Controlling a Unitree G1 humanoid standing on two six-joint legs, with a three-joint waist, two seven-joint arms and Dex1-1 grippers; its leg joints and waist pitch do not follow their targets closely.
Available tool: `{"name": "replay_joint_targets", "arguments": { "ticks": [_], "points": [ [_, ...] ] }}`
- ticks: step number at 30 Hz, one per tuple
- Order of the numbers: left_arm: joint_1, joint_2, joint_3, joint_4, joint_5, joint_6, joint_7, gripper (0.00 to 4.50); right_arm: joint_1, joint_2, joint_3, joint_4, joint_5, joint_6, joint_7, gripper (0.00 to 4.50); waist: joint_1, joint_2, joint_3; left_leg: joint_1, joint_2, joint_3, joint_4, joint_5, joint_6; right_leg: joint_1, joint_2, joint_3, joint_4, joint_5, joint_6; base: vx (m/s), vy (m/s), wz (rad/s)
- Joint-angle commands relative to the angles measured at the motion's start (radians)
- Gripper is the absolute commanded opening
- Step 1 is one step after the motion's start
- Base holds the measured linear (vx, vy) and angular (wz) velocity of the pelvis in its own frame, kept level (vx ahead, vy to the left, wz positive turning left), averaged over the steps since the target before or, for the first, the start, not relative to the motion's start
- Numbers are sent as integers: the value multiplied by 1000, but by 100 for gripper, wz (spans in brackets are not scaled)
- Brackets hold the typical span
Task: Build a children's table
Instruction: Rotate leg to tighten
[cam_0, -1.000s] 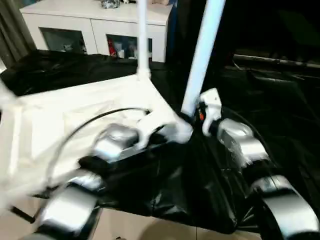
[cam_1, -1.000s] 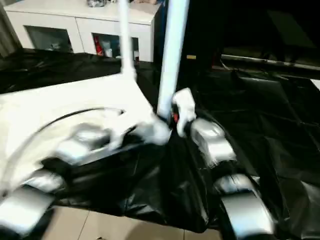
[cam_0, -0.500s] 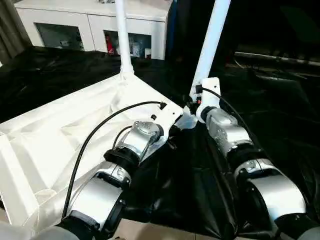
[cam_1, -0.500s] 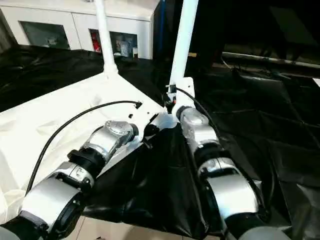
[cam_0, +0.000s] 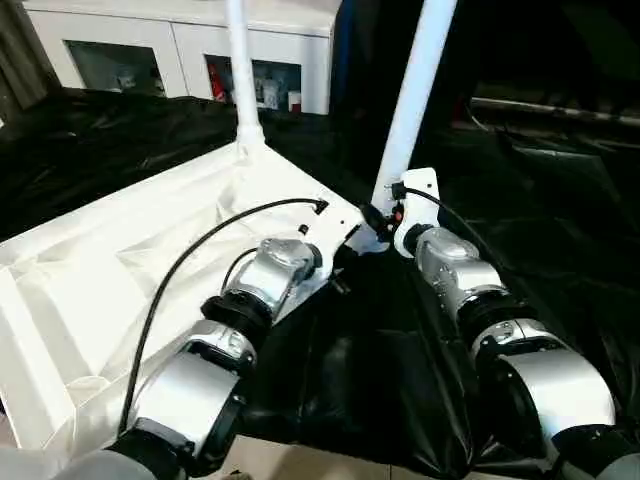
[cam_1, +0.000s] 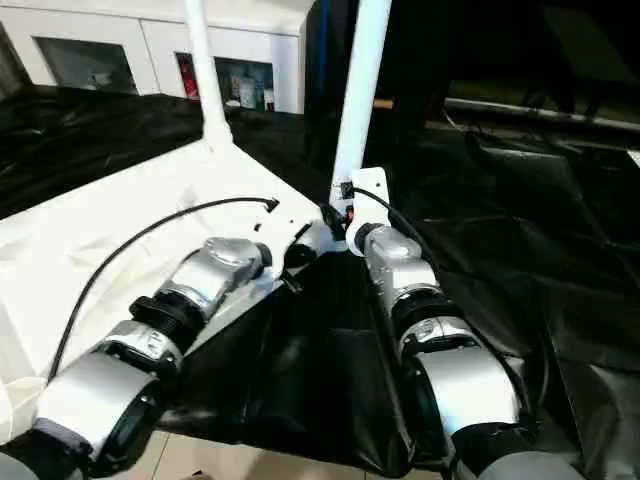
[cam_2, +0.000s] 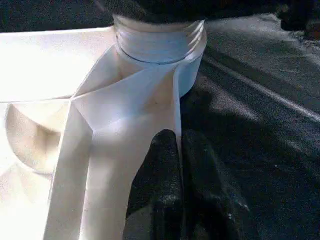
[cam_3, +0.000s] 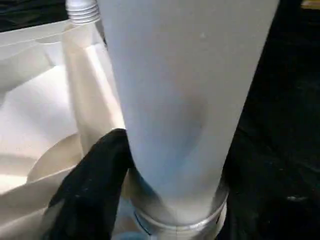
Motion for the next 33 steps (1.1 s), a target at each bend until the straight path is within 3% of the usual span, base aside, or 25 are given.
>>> {"name": "replay_joint_targets", "arguments": {
  "ticks": [1, 3, 6, 8, 10, 11, 14, 16, 20, 23, 26, 29, 33],
  "points": [
    [-21, 16, -5, -2, 10, -26, -14, 0, -10, 1, 8, -19, 9, 14, 56, 328, 1, -3, -67, 4, 29, -1, -55, -37, 104, 61, -55, 41, -49, 141, -280, 0, 0, 0],
    [-20, 27, -14, 0, 16, -48, -34, 0, 0, -17, 15, -53, 9, 18, 110, 339, 2, -6, -69, -2, 26, 0, -46, 18, 151, 61, -52, 38, -40, 239, -303, 0, 0, 0],
    [-13, 51, -29, -6, 23, -76, -80, 0, 52, -71, 32, -173, 29, 64, 247, 371, 5, -1, -68, 1, 30, 0, -43, 14, 184, 60, -55, 37, -40, 236, -311, 0, 0, 0],
    [-7, 59, -36, -11, 26, -98, -99, 0, 73, -90, 42, -213, 31, 76, 289, 382, 8, -3, -69, 1, 32, -1, -42, 20, 192, 61, -54, 36, -38, 243, -312, 0, 0, 0],
    [15, 82, -57, -32, 27, -157, -174, 0, 131, -145, 65, -312, 37, 93, 397, 382, 10, 3, -68, 2, 32, -1, -40, 22, 192, 62, -53, 36, -38, 242, -317, 0, 0, 0],
    [23, 92, -64, -41, 26, -174, -201, 0, 153, -165, 72, -344, 39, 91, 426, 382, 11, -2, -69, 1, 34, 0, -39, 25, 193, 63, -54, 37, -36, 254, -320, 0, 0, 0],
    [40, 115, -67, -63, 15, -180, -264, 0, 210, -212, 88, -436, 54, 107, 499, 382, 16, 3, -65, 0, 34, 1, -40, 1, 183, 62, -53, 36, -39, 220, -322, 0, 0, 0],
    [77, 152, -85, -123, -3, -254, -378, 0, 286, -264, 134, -559, 58, 139, 603, 382, 19, 3, -62, 0, 36, 0, -42, -33, 169, 64, -52, 36, -44, 169, -316, 0, 0, 0],
    [128, 203, -117, -231, -39, -269, -520, 0, 370, -315, 197, -673, 49, 137, 703, 382, 23, 11, -59, 2, 42, 1, -49, -94, 127, 60, -54, 38, -49, 86, -298, 0, 0, 0],
    [159, 227, -133, -293, -58, -264, -586, 0, 407, -323, 207, -731, 53, 151, 728, 382, 18, 15, -58, 3, 42, 3, -52, -120, 97, 55, -51, 39, -51, 51, -292, 0, 0, 0],
    [187, 244, -139, -348, -73, -261, -629, 0, 431, -330, 215, -765, 53, 159, 741, 382, 18, 20, -60, 4, 43, 3, -51, -105, 85, 54, -51, 40, -48, 77, -293, 0, 0, 0],
    [213, 260, -137, -401, -77, -251, -654, 0, 454, -346, 226, -807, 53, 178, 748, 382, 22, 20, -63, 4, 41, 4, -46, -62, 98, 54, -48, 39, -40, 151, -297, 0, 0, 0],
    [223, 274, -137, -421, -81, -243, -659, 0, 467, -349, 226, -816, 49, 184, 751, 382, 28, 19, -63, 3, 39, 5, -45, -66, 98, 55, -48, 38, -40, 142, -293, 0, 0, 0]
  ]
}}
